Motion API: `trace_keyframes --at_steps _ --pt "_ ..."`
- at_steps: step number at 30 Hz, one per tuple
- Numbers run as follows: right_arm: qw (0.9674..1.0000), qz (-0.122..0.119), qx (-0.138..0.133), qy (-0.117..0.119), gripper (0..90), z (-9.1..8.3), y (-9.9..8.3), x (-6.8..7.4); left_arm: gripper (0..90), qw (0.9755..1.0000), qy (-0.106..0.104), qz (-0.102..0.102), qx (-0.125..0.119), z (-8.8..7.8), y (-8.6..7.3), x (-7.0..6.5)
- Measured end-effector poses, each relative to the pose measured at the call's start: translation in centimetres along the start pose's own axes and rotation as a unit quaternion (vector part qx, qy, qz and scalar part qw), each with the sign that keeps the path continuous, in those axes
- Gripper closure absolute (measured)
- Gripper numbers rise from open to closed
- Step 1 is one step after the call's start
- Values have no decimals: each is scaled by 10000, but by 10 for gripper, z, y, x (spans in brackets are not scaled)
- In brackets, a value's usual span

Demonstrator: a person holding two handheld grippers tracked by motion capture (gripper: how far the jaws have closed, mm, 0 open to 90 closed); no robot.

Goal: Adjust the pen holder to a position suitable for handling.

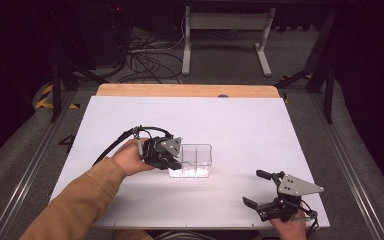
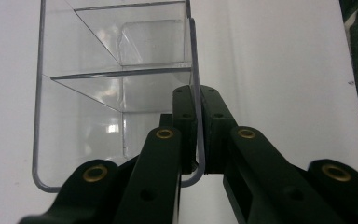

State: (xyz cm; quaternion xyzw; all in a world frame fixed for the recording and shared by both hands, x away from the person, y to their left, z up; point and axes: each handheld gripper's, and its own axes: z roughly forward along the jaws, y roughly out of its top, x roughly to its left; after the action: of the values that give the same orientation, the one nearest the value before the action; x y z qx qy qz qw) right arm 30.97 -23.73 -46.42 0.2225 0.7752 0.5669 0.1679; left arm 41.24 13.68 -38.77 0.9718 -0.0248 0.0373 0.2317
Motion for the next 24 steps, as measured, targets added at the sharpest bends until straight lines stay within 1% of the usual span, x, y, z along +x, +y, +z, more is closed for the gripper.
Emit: trace_keyframes --at_steps 4,6,8,9,10,12,15,16,20,22,24 --pt "10000 2 -4 -4 29 0 0 0 854 10000 -23 9 -9 0 0 0" --pt "10000 1 -2 -1 30 0 0 0 792 10000 -98 -4 -17 -1 0 0" --pt "10000 -8 -1 3 30 0 0 0 723 9999 -113 -6 -31 -2 0 -1" --pt "10000 -7 5 9 30 0 0 0 662 9999 -137 -18 -38 -2 0 -1" --pt "10000 -7 5 9 30 0 0 0 662 9998 -176 -35 -16 -2 0 -2" --pt "10000 -14 0 11 29 0 0 0 638 9999 -156 -11 69 -1 1 -5" --pt "10000 -8 4 20 30 0 0 0 573 9998 -139 -85 130 0 4 -8" --pt "10000 -14 7 20 30 0 0 0 556 9998 -135 -76 152 0 4 -8" --pt "10000 -20 26 21 30 1 0 0 533 9996 -137 -162 178 0 6 -7" --pt "10000 -20 27 21 30 1 0 0 528 9994 -178 -167 242 0 7 -6" --pt "10000 -18 21 20 29 1 0 0 521 9991 -235 -226 255 0 8 -6"
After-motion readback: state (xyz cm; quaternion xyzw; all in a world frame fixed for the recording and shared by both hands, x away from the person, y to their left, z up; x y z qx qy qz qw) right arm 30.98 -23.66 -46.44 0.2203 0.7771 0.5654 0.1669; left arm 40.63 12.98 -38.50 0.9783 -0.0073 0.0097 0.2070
